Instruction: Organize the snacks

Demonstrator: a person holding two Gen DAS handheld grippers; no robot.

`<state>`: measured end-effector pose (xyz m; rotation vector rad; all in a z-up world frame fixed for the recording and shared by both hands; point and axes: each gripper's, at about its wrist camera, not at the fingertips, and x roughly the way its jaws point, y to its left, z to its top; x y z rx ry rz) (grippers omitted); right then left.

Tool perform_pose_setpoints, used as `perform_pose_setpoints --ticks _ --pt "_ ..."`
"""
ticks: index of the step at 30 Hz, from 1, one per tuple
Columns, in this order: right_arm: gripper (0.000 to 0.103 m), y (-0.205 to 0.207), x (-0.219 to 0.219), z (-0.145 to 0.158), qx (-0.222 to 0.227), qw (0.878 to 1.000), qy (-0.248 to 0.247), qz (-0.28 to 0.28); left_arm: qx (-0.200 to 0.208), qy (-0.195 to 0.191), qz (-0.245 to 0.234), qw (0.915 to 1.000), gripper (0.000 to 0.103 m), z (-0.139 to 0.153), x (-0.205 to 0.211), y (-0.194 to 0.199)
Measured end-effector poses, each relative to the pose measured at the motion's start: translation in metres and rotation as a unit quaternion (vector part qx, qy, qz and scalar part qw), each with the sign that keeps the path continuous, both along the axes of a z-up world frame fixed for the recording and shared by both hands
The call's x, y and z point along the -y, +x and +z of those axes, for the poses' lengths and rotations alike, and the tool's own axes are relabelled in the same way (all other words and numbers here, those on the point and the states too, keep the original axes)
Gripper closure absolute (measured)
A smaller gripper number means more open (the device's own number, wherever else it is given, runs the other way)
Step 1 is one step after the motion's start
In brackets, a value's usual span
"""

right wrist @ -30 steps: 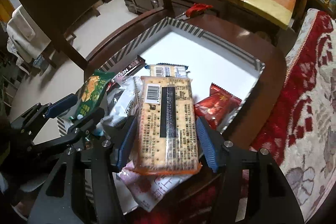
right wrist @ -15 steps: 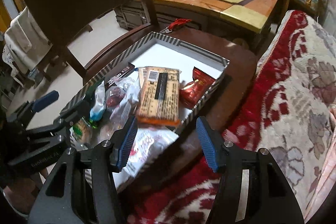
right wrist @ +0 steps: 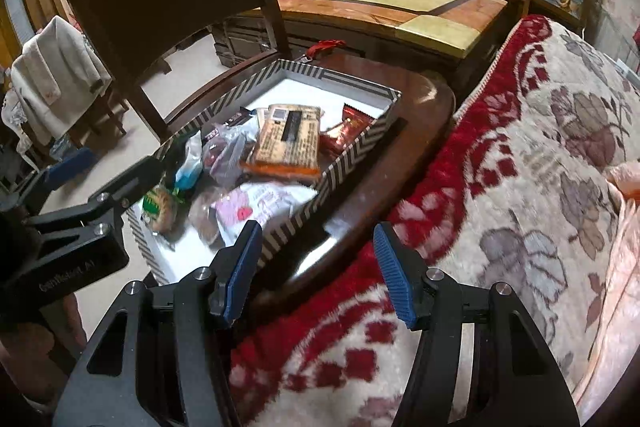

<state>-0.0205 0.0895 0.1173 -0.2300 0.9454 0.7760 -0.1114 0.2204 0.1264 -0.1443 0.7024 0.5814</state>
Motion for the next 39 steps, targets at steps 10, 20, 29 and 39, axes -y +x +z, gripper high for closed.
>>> perform_pose_setpoints --ticks 10,20,29,39 --pt "0.045 -0.016 0.011 0.006 0.009 1.000 -0.005 0.007 0.004 0.011 -0.009 0.9999 0.000 0.008 0.010 -0.011" --pt "0.045 -0.022 0.007 0.011 0.013 1.000 -0.005 0.016 0.004 -0.002 -0.006 1.0000 0.000 0.007 0.007 -0.014" --pt "0.045 -0.024 0.004 0.007 0.008 1.000 -0.013 0.020 0.001 -0.019 -0.005 0.9998 0.000 0.003 0.002 -0.014" --pt "0.045 -0.024 0.004 0.005 0.003 1.000 -0.018 0.021 0.004 -0.011 -0.008 0.9999 0.000 0.003 0.003 -0.015"
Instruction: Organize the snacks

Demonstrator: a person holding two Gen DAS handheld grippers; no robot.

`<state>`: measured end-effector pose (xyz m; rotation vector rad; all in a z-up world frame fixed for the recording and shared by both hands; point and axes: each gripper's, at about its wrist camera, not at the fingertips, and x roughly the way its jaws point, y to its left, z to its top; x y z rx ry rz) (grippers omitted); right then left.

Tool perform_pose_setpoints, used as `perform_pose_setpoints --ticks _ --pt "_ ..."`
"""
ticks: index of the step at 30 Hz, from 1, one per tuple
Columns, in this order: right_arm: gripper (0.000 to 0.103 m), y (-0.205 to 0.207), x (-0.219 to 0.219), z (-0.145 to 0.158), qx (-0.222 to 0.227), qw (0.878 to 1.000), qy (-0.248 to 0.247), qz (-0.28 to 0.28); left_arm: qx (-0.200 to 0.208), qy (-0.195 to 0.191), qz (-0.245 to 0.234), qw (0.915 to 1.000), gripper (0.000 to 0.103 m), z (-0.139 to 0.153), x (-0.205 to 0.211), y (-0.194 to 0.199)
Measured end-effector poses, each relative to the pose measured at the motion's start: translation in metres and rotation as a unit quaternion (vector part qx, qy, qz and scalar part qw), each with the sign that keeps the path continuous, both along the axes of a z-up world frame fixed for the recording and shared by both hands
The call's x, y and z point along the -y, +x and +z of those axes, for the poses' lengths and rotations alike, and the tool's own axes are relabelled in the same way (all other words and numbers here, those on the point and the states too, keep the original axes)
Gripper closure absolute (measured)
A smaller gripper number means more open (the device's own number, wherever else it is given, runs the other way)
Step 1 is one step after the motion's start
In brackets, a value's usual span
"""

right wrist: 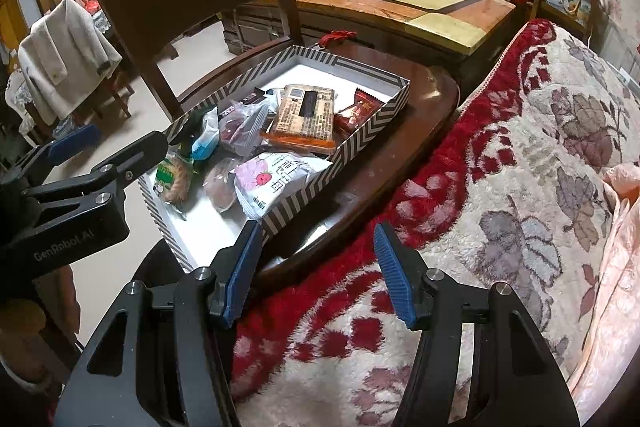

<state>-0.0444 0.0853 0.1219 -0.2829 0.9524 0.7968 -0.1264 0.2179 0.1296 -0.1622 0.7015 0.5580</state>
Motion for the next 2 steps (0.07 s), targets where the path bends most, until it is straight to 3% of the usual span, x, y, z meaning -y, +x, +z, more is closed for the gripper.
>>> perform_pose_setpoints --ticks 2 --pt "0.045 -0.0002 0.0003 0.0003 0.001 1.000 0.001 -0.002 0.000 0.001 -0.002 1.0000 0.000 0.0007 0.0028 0.0011"
